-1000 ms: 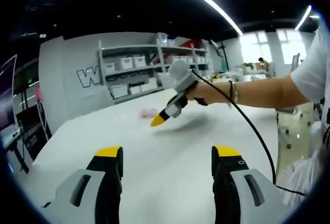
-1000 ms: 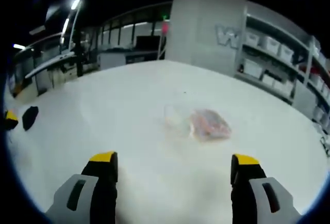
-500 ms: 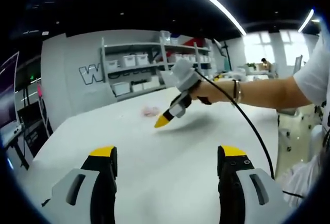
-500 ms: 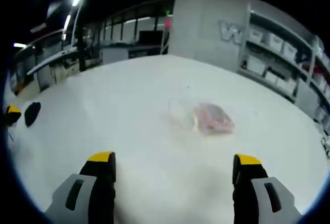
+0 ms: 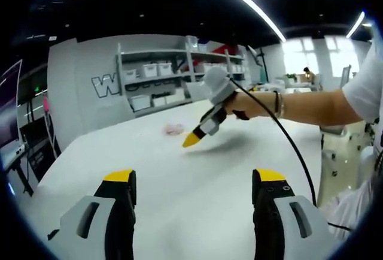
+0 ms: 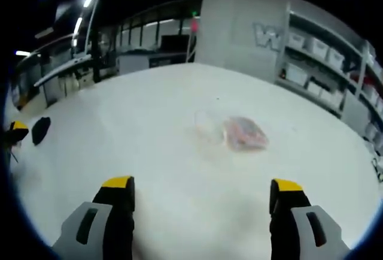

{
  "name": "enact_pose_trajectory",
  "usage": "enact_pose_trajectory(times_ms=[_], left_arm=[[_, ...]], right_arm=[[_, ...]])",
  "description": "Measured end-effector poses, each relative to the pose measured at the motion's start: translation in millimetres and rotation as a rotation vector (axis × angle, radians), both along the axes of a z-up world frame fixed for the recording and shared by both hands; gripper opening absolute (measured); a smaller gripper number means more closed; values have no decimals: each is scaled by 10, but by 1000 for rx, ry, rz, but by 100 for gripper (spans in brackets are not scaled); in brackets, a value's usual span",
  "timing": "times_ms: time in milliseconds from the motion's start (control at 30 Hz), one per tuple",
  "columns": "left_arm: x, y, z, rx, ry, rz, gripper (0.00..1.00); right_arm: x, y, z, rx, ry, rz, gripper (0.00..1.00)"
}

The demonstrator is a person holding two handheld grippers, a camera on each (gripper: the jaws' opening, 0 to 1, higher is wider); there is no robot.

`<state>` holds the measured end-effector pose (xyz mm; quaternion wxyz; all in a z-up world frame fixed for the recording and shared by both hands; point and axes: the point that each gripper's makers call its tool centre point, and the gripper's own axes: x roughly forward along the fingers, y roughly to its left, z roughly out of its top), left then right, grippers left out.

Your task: Open the resealable bag by pulling the two sides of the seal apart until the entire bag opening is separated and visibly accessible.

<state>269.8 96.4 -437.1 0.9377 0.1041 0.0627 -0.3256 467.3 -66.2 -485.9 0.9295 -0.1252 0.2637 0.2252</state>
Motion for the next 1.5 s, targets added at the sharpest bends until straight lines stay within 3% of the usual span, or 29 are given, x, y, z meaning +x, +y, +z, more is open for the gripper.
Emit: enact_pose_trajectory(times_ms=[267, 700, 1500], left_arm=[[32, 19, -33, 4, 13, 6, 80], [175, 103, -201, 4, 95, 33, 82], [178, 117, -143, 2, 76, 36, 82]], right_arm=[[-47, -59, 0, 6, 3, -8, 95], [-76, -62, 20, 9, 3, -2, 95], [-212, -86, 56, 19, -4, 3, 94]])
